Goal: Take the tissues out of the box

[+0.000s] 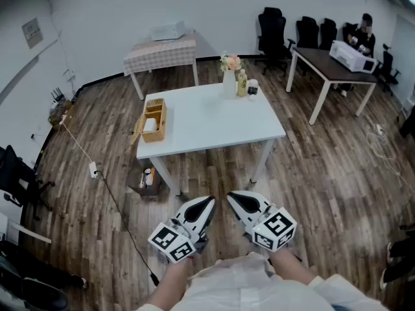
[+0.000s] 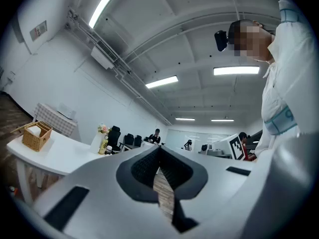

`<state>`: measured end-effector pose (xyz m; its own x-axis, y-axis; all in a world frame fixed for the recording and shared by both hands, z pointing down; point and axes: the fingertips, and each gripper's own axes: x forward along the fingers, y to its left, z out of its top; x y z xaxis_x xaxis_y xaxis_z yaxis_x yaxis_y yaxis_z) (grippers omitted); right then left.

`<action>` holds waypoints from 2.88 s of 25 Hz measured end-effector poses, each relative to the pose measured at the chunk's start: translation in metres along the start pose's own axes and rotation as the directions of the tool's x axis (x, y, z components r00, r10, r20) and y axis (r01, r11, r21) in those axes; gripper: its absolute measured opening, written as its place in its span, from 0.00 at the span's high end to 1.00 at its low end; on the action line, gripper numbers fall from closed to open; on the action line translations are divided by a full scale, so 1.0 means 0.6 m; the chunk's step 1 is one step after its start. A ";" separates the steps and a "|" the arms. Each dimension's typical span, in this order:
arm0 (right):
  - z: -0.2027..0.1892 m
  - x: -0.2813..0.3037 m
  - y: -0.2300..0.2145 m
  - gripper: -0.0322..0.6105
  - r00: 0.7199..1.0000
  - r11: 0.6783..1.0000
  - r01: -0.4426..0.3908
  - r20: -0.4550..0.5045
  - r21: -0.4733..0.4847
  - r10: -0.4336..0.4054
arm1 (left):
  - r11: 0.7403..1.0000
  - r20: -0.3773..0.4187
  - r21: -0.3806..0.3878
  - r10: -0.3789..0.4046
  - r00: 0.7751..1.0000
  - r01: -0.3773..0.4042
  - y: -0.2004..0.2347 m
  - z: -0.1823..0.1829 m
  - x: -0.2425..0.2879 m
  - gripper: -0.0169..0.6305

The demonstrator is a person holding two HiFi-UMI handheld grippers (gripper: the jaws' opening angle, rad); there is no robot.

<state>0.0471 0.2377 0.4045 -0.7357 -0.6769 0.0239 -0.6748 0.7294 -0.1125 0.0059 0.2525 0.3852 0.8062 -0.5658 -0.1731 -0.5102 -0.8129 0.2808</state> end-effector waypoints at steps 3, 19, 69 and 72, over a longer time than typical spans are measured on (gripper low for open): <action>-0.003 0.002 0.000 0.90 1.000 1.000 0.000 -0.004 0.004 0.000 | 1.000 -0.001 -0.001 -0.003 1.000 0.003 0.002 -0.002 0.001 0.97; -0.011 0.024 0.004 0.90 1.000 1.000 -0.009 -0.025 0.007 0.009 | 1.000 -0.039 -0.030 0.001 0.999 -0.002 0.023 -0.016 -0.006 0.97; -0.021 0.228 -0.166 0.90 0.996 0.995 -0.070 -0.042 0.071 0.073 | 0.995 -0.045 -0.054 0.081 0.996 -0.084 0.261 0.005 0.104 0.97; -0.022 0.262 -0.214 0.90 0.995 0.994 -0.072 -0.055 0.083 0.077 | 0.994 -0.054 -0.066 0.085 0.995 -0.089 0.302 0.004 0.140 0.97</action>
<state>0.0172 0.0387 0.4356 -0.7876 -0.6122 0.0700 -0.6126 0.7656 -0.1964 -0.0197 0.0571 0.4192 0.7749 -0.6246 -0.0969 -0.5589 -0.7488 0.3563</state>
